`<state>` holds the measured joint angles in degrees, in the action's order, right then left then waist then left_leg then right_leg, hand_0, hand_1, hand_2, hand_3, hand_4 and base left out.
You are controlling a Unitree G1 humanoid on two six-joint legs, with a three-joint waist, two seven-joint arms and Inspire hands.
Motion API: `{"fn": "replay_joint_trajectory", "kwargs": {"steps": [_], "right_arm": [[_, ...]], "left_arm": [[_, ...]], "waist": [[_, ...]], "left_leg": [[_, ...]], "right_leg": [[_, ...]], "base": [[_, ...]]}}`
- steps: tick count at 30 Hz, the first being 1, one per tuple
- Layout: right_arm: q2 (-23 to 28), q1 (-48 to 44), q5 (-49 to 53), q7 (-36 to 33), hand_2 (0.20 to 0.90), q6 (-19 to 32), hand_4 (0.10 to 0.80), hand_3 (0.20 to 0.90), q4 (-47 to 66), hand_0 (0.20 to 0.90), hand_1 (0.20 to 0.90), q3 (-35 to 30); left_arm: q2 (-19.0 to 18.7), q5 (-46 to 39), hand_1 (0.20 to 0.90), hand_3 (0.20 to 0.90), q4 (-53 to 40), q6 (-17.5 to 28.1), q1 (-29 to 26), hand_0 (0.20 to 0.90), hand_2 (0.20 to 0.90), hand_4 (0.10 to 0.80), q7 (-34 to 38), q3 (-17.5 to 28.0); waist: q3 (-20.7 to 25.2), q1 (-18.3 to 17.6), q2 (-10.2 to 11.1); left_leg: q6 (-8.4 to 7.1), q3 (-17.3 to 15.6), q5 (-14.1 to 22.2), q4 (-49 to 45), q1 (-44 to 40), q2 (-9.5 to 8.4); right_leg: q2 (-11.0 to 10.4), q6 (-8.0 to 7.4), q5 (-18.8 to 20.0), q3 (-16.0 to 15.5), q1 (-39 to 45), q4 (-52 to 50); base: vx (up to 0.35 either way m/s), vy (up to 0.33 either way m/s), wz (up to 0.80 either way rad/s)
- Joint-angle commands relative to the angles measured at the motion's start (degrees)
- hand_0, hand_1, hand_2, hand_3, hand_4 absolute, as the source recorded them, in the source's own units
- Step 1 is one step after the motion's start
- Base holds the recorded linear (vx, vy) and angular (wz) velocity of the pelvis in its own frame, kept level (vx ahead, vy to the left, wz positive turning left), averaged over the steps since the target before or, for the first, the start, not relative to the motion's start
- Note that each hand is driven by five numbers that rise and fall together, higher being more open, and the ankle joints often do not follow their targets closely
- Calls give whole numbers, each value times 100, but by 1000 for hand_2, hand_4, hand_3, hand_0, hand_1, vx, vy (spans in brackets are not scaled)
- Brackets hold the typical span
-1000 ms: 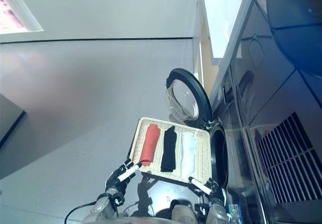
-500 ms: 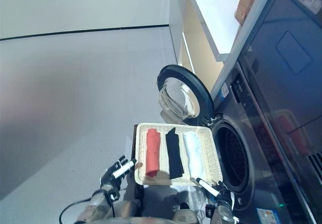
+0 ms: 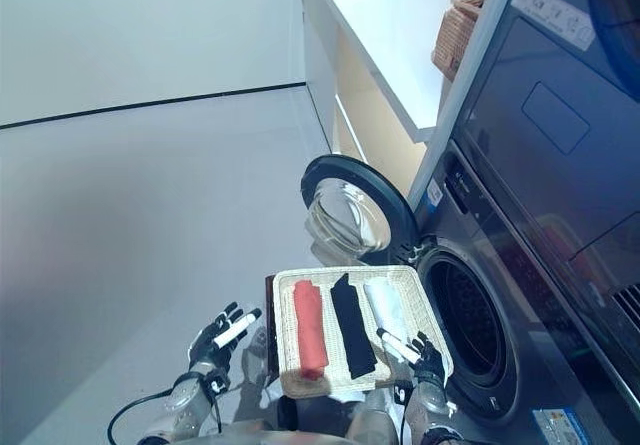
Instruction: Pick up the clothes and place them into the washing machine
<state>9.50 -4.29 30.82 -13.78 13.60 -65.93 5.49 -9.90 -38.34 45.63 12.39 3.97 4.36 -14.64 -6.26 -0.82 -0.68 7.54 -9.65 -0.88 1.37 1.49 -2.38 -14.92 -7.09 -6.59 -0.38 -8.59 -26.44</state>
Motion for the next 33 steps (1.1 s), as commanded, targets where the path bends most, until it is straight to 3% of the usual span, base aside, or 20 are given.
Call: {"fn": "replay_joint_trajectory", "kwargs": {"steps": [1, 5, 8, 11, 16, 21, 22, 25, 27, 28, 30, 33], "right_arm": [[326, -193, -11, -80, 900, 235, 800, 900, 371, 900, 900, -94], [310, -206, -71, -98, 900, 223, 800, 900, 432, 900, 900, -68], [321, -156, -156, -113, 900, 209, 800, 900, 608, 900, 900, -28], [357, -211, -203, -116, 900, 202, 800, 900, 638, 900, 900, 9], [510, -407, -447, -256, 900, 232, 800, 900, 766, 900, 900, 156], [682, -852, -804, -511, 900, 236, 800, 900, 696, 900, 900, 395], [717, -990, -854, -583, 900, 216, 800, 900, 547, 900, 900, 416], [852, -1317, -1008, -783, 900, 135, 800, 900, 57, 900, 900, 418], [1010, -1733, -1133, -878, 900, 55, 800, 900, -233, 900, 900, 515], [1179, -2207, -1196, -996, 900, 4, 800, 900, -597, 900, 900, 528], [1255, -2376, -1280, -1000, 900, -26, 800, 900, -741, 900, 900, 561], [1538, -2737, -1457, -1147, 900, -150, 800, 900, -970, 900, 900, 492]], "left_arm": [[-16, -60, 900, 900, -547, 357, -276, 900, 900, 800, -94, 106], [-44, -65, 900, 900, -619, 373, -236, 900, 900, 800, -65, 172], [-43, -110, 900, 900, -750, 388, -126, 900, 900, 800, -56, 223], [-5, -151, 900, 900, -785, 400, -87, 900, 900, 800, 2, 290], [12, -245, 900, 900, -848, 422, -120, 900, 900, 800, 44, 277], [-17, -196, 900, 900, -958, 471, -402, 900, 900, 800, 84, -43], [-8, -175, 900, 900, -946, 480, -522, 900, 900, 800, 98, -139], [-22, -193, 900, 900, -988, 514, -688, 900, 900, 800, 70, -349], [-100, -148, 900, 900, -1173, 542, -708, 900, 900, 800, 86, -445], [-223, -104, 900, 900, -1452, 583, -719, 900, 900, 800, 105, -513], [-278, -134, 900, 900, -1648, 581, -659, 900, 900, 800, 62, -530], [-440, -154, 900, 900, -2065, 585, -609, 900, 900, 800, -21, -621]], "waist": [[-104, -179, -3], [-246, -274, 111], [-286, -247, 215], [-294, -181, 245], [-392, -111, 177], [-662, -43, 48], [-683, -48, -2], [-761, -121, -114], [-928, -13, -168], [-1066, 185, -212], [-1041, 208, -220], [-1127, 303, -365]], "left_leg": [[-690, 484, 317, -568, 188, 221], [-773, 603, 439, -571, 18, 226], [-836, 645, 470, -556, -5, 231], [-911, 704, 475, -596, 139, 280], [-1085, 876, 358, -649, 537, 542], [-1216, 1042, 46, -558, 971, 691], [-1243, 1030, -53, -490, 1105, 736], [-1340, 445, -101, -680, 1369, 947], [-1310, 590, -39, -970, 1637, 866], [-1327, 1019, 84, -1303, 2012, 676], [-1311, 1110, 92, -1268, 2089, 652], [-1270, 992, 161, -1439, 2387, 656]], "right_leg": [[-300, -288, 1371, -200, 52, 1796], [-358, -457, 1754, -87, -91, 2213], [-429, -516, 1941, -243, -77, 2289], [-391, -523, 1856, -395, -61, 2400], [-234, -419, 1538, -555, -246, 2319], [-191, -367, 1434, -730, -583, 2165], [-234, -376, 1424, -865, -649, 2146], [-396, -394, 1359, -1148, -725, 2104], [-415, -371, 1371, -1055, -885, 2004], [-398, -350, 1417, -923, -1183, 1884], [-438, -356, 1449, -903, -1314, 1862], [-577, -390, 1440, -907, -1558, 1676]], "base": [[116, -77, -15], [112, -97, 3], [54, -96, 41], [4, -148, 31], [-53, -140, 5], [-126, -87, 25], [-184, -83, 27], [-71, -4, 65], [-126, 60, 70], [-126, 53, 10], [-73, 31, -18], [-74, 55, 6]]}}
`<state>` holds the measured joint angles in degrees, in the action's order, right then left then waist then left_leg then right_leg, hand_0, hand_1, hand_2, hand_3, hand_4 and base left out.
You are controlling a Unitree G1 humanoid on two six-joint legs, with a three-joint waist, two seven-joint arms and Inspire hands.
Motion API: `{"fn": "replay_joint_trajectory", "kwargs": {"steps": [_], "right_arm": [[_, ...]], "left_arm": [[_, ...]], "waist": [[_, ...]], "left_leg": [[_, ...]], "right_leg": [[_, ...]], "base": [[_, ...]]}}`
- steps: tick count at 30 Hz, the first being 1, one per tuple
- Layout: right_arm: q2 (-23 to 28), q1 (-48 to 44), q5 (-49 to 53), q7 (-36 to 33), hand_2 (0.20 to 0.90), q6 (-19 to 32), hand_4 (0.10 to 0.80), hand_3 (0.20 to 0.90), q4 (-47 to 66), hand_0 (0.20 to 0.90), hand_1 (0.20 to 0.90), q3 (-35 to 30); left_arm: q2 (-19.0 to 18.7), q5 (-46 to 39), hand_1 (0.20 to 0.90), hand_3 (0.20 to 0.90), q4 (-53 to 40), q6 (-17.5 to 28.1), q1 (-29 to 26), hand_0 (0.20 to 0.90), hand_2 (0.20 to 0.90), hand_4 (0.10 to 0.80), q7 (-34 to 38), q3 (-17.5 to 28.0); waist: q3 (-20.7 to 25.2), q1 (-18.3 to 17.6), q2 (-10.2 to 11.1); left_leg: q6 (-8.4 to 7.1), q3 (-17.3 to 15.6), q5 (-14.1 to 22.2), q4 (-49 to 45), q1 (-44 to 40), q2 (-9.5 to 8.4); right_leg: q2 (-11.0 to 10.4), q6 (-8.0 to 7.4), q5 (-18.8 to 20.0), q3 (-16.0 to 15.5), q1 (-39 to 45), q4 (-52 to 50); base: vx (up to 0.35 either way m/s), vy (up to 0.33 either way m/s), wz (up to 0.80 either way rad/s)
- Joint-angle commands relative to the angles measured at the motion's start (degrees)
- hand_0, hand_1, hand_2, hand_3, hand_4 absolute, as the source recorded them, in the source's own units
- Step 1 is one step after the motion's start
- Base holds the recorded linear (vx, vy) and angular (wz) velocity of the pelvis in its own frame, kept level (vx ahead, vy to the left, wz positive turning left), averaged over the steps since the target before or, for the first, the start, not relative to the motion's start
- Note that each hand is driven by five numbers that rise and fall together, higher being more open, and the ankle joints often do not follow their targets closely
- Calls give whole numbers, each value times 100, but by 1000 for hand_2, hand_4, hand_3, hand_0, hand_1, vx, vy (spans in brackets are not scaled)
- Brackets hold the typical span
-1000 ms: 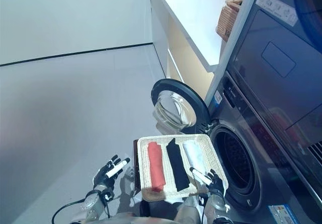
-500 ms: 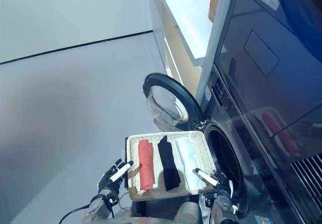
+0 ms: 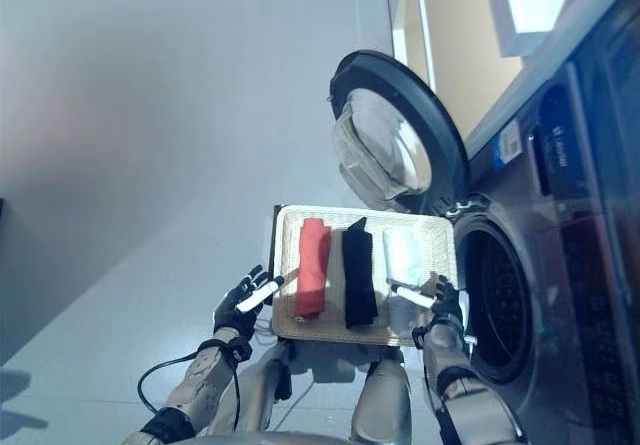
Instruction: Pick up the clothes and place them into the washing machine
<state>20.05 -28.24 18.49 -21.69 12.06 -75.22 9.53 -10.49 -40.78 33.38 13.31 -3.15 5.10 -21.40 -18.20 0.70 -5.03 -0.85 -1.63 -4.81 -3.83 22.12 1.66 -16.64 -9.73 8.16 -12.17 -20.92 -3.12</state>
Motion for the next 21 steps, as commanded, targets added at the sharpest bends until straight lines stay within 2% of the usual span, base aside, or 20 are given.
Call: {"fn": "replay_joint_trajectory", "kwargs": {"steps": [1, 9, 20, 21], "right_arm": [[556, -446, -311, -390, 900, -48, 800, 900, -121, 900, 900, 106], [909, -697, -1075, -483, 900, -489, 800, 900, -630, 900, 900, 238], [688, -885, -1460, -409, 900, -822, 800, 900, -908, 900, 900, 413], [660, -901, -1427, -396, 900, -815, 800, 900, -887, 900, 900, 416]], "left_arm": [[-413, 96, 900, 900, -859, 479, 97, 900, 900, 800, -112, 34], [-539, 193, 900, 900, -1004, 354, 97, 900, 900, 800, -181, -77], [-584, 219, 900, 900, -1263, 258, 57, 900, 900, 800, -128, -56], [-589, 206, 900, 900, -1294, 256, 61, 900, 900, 800, -107, -27]], "waist": [[55, 179, 43], [-97, 230, -67], [-207, 320, -231], [-200, 354, -274]], "left_leg": [[-416, 157, 590, -1012, 429, 243], [-258, 138, 1101, -2177, 1168, 112], [-141, 201, 1431, -3163, 1981, 87], [-166, 253, 1686, -3356, 2045, 121]], "right_leg": [[-440, -123, -59, 296, -445, -760], [-524, 18, -460, 586, -1084, -1631], [-423, 196, -876, 864, -1948, -2531], [-380, 163, -1142, 930, -2051, -2789]], "base": [[-74, 96, 25], [-43, 55, 2], [-31, 14, -5], [13, -13, -5]]}}
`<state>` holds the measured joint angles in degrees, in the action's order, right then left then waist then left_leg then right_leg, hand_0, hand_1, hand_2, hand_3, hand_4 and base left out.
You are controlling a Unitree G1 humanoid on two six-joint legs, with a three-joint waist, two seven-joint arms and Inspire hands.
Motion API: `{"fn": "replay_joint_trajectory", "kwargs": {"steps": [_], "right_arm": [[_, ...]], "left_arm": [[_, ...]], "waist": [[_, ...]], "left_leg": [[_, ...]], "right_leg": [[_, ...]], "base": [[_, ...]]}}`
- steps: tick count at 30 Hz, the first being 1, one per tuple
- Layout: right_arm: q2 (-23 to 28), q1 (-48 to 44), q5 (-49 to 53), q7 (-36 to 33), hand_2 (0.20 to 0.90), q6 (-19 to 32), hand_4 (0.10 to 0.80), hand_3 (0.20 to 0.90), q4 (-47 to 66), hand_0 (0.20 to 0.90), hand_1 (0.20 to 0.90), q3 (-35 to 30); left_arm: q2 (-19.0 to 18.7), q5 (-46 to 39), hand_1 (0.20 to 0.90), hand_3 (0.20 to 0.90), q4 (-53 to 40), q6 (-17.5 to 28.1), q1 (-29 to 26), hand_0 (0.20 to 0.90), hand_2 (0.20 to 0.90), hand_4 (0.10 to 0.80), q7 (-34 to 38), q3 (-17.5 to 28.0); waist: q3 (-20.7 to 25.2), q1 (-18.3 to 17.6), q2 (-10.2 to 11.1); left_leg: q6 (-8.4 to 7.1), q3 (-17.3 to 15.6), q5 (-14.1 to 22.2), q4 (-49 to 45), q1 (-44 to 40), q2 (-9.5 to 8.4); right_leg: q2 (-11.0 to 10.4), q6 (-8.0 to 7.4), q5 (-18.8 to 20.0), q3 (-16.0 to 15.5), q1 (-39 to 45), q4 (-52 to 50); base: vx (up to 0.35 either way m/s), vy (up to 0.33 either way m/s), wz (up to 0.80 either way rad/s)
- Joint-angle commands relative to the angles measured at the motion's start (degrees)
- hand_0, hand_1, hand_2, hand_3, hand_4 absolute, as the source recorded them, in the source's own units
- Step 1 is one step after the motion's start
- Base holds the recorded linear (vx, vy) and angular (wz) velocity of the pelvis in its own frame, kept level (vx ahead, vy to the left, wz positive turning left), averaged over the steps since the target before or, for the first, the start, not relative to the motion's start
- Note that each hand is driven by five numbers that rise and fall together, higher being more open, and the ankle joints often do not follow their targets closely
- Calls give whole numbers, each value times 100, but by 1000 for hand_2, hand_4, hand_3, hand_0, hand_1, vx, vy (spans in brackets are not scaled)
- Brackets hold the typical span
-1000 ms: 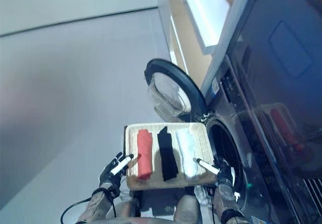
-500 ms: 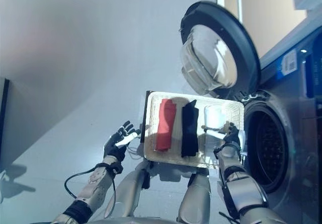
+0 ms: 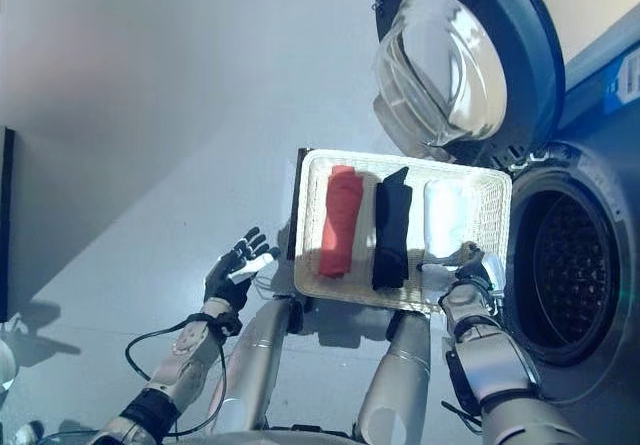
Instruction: Pick up the clothes and place them into the washing machine
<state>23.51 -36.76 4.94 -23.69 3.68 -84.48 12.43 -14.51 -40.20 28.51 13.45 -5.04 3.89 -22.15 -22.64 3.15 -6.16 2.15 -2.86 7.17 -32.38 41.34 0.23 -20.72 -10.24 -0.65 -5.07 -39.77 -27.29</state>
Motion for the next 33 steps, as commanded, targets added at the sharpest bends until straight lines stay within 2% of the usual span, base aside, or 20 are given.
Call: {"fn": "replay_joint_trajectory", "kwargs": {"steps": [1, 9, 14, 15, 16, 17, 22, 33], "right_arm": [[282, -99, -42, -181, 900, 30, 800, 900, 75, 900, 900, 140], [322, -357, -196, -198, 900, -21, 800, 900, 55, 900, 900, 282], [386, -442, -591, -159, 900, -169, 800, 900, -90, 900, 900, 457], [391, -445, -752, -129, 499, -240, 514, 499, -177, 499, 499, 523], [413, -451, -852, -119, 398, -289, 441, 398, -232, 398, 398, 547], [426, -452, -927, -105, 200, -337, 300, 200, -300, 200, 200, 549], [518, -451, -939, -47, 200, -462, 300, 200, -426, 200, 200, 393], [535, -591, -514, -256, 200, -418, 300, 200, -362, 200, 200, 104]], "left_arm": [[-195, 119, 900, 900, -862, 238, 237, 900, 900, 800, 27, 83], [-218, 59, 900, 900, -1117, 202, 401, 900, 900, 800, 26, 47], [-230, 85, 900, 900, -1137, 192, 436, 900, 900, 800, 15, 7], [-229, 97, 900, 900, -1129, 191, 443, 900, 900, 800, 4, -3], [-246, 96, 900, 900, -1173, 191, 462, 900, 900, 800, -9, -7], [-258, 95, 900, 900, -1215, 190, 486, 900, 900, 800, -20, -8], [-265, 79, 900, 900, -1243, 173, 497, 900, 900, 800, -46, -34], [-210, 71, 900, 900, -1148, 134, 463, 900, 900, 800, 74, -30]], "waist": [[218, 118, -196], [274, 235, -335], [351, 342, -420], [370, 372, -434], [385, 393, -451], [399, 417, -472], [436, 503, -521], [443, 527, -471]], "left_leg": [[-462, 382, 534, -686, 322, 272], [-464, 403, 566, -1058, 984, 270], [-454, 427, 560, -1159, 1248, 197], [-449, 440, 562, -1183, 1278, 171], [-447, 441, 559, -1205, 1302, 159], [-437, 448, 558, -1216, 1320, 139], [-432, 509, 560, -1252, 1319, 72], [-408, 495, 578, -1107, 1119, 103]], "right_leg": [[35, 240, -347, 265, -395, -606], [27, 283, -489, 365, -1102, -1092], [-43, 313, -584, 433, -1401, -1333], [-58, 319, -602, 445, -1428, -1379], [-75, 322, -616, 446, -1450, -1425], [-84, 323, -639, 454, -1473, -1476], [-155, 325, -732, 430, -1435, -1590], [-134, 313, -749, 412, -1291, -1525]], "base": [[0, 0, 0], [-64, 1, 2], [-19, -8, 6], [-2, -11, 10], [2, -13, 7], [11, -17, 15], [16, -24, 20], [23, -6, 3]]}}
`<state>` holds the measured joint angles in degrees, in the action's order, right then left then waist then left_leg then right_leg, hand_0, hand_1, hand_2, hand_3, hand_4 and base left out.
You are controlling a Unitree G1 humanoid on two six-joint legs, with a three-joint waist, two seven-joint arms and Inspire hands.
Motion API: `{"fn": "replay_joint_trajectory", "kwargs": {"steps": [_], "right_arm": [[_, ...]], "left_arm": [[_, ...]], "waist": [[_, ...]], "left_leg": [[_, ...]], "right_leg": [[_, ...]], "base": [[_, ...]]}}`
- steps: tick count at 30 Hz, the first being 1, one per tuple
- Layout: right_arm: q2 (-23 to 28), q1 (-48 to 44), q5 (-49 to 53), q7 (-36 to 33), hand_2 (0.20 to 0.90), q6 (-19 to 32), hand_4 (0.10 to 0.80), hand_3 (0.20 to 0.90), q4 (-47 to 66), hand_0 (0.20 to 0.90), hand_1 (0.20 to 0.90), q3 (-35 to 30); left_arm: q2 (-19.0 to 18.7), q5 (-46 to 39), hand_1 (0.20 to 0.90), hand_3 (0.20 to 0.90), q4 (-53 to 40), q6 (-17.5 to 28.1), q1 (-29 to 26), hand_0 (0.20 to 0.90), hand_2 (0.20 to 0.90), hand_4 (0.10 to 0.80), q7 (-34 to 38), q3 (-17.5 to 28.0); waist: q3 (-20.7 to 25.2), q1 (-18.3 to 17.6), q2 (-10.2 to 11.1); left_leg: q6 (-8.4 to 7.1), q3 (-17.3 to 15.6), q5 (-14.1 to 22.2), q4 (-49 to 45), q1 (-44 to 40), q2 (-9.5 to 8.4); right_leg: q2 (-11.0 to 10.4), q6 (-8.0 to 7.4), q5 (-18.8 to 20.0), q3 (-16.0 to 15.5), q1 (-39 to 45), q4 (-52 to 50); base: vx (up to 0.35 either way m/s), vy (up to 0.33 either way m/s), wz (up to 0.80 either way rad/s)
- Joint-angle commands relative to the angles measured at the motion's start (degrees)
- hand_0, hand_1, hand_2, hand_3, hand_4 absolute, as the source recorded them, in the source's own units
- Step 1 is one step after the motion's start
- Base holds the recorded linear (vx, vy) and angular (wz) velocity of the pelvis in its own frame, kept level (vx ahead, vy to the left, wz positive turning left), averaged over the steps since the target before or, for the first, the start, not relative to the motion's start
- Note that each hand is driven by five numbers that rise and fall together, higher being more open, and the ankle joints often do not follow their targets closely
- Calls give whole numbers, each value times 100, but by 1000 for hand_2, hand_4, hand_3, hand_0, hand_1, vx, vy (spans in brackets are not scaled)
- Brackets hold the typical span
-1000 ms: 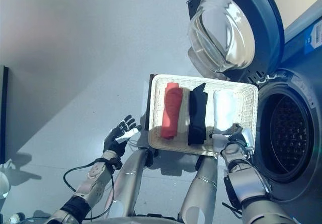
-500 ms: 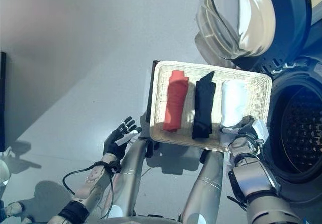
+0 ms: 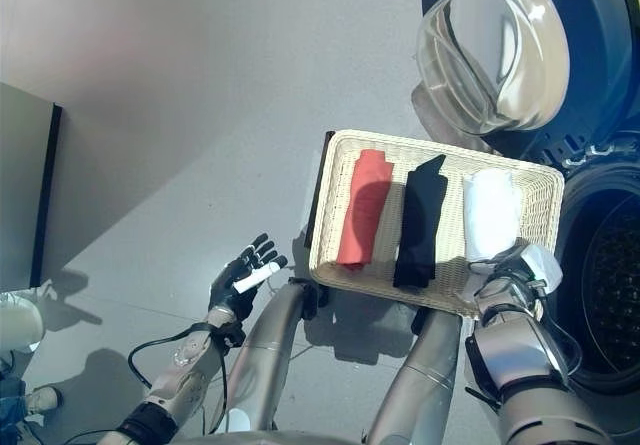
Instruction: Pick up the clothes and place them into the washing machine
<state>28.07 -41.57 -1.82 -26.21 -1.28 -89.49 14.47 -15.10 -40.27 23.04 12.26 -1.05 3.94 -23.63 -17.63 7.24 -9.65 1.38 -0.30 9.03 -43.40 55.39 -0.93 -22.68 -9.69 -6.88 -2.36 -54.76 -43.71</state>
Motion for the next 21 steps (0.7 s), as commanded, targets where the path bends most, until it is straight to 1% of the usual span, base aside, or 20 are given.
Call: {"fn": "replay_joint_trajectory", "kwargs": {"steps": [1, 6, 7, 10, 14, 15, 16, 17, 18, 19, 20, 21], "right_arm": [[100, -112, 310, -44, 200, 144, 300, 200, 196, 200, 200, -181], [157, 65, 1166, -184, 200, 646, 300, 200, 828, 200, 200, -481], [168, 194, 1700, -211, 200, 947, 300, 200, 1287, 200, 200, -680], [45, 478, 2644, -150, 200, 1415, 300, 200, 1892, 200, 200, -1121], [-233, 880, 3747, -22, 200, 2022, 300, 200, 2671, 200, 200, -1697], [-240, 899, 3752, -22, 200, 2023, 300, 200, 2688, 200, 200, -1701], [-305, 983, 4056, 29, 200, 2178, 300, 200, 2808, 200, 200, -1870], [-456, 1030, 4629, 138, 200, 2499, 300, 200, 3084, 200, 200, -2136], [-460, 1037, 4638, 146, 200, 2501, 300, 200, 3080, 200, 200, -2135], [-563, 1081, 4915, 157, 200, 2683, 300, 200, 3254, 200, 200, -2334], [-638, 1096, 5112, 194, 200, 2802, 300, 200, 3382, 200, 200, -2434], [-641, 1105, 5117, 198, 200, 2805, 300, 200, 3386, 200, 200, -2436]], "left_arm": [[-144, 77, 900, 900, -588, 275, 47, 900, 900, 800, 99, 128], [-81, 57, 900, 900, -441, 349, -78, 900, 900, 800, 266, 241], [-46, 36, 900, 900, -430, 375, -96, 900, 900, 800, 340, 341], [11, 22, 900, 900, -418, 427, -105, 900, 900, 800, 423, 466], [64, -73, 900, 900, -439, 495, -74, 900, 900, 800, 461, 632], [58, -75, 900, 900, -436, 497, -71, 900, 900, 800, 459, 628], [79, -112, 900, 900, -403, 522, -75, 900, 900, 800, 460, 653], [118, -163, 900, 900, -337, 560, -123, 900, 900, 800, 471, 675], [115, -166, 900, 900, -329, 559, -121, 900, 900, 800, 470, 674], [157, -209, 900, 900, -312, 577, -115, 900, 900, 800, 480, 701], [183, -254, 900, 900, -300, 596, -109, 900, 900, 800, 480, 715], [179, -256, 900, 900, -298, 597, -107, 900, 900, 800, 478, 712]], "waist": [[-61, 89, -104], [-94, -130, 50], [-117, -268, 138], [-162, -442, 214], [-205, -616, 266], [-206, -610, 273], [-208, -648, 274], [-243, -736, 292], [-216, -715, 285], [-259, -776, 288], [-248, -794, 279], [-250, -792, 283]], "left_leg": [[-332, 225, 398, 14, -317, 233], [-331, 154, 412, 205, -573, 320], [-344, 104, 421, 284, -650, 371], [-373, 49, 427, 420, -785, 428], [-406, -26, 425, 561, -926, 481], [-406, -30, 424, 567, -938, 482], [-415, -57, 427, 614, -988, 497], [-394, -136, 209, 734, -988, 495], [-423, -95, 396, 700, -1059, 508], [-406, -176, 206, 806, -1069, 520], [-414, -182, 182, 868, -1106, 521], [-415, -184, 176, 881, -1118, 520]], "right_leg": [[75, 255, -124, 145, 225, 130], [182, 240, -60, 185, 371, 346], [229, 229, -7, 204, 429, 467], [286, 206, 43, 237, 509, 633], [349, 177, 100, 276, 584, 829], [351, 177, 102, 278, 592, 834], [358, 172, 105, 279, 613, 876], [361, 213, 334, 256, 624, 1054], [387, 163, 150, 289, 669, 976], [373, 198, 356, 265, 673, 1119], [375, 187, 375, 262, 687, 1165], [374, 187, 380, 262, 697, 1173]], "base": [[44, 7, -2], [47, 13, -6], [37, -1, -12], [41, 13, -28], [33, 6, -26], [26, -2, -25], [-68, 10, -22], [36, 3, -17], [-68, 5, -22], [26, -13, -23], [-78, -7, -25], [29, -20, -13]]}}
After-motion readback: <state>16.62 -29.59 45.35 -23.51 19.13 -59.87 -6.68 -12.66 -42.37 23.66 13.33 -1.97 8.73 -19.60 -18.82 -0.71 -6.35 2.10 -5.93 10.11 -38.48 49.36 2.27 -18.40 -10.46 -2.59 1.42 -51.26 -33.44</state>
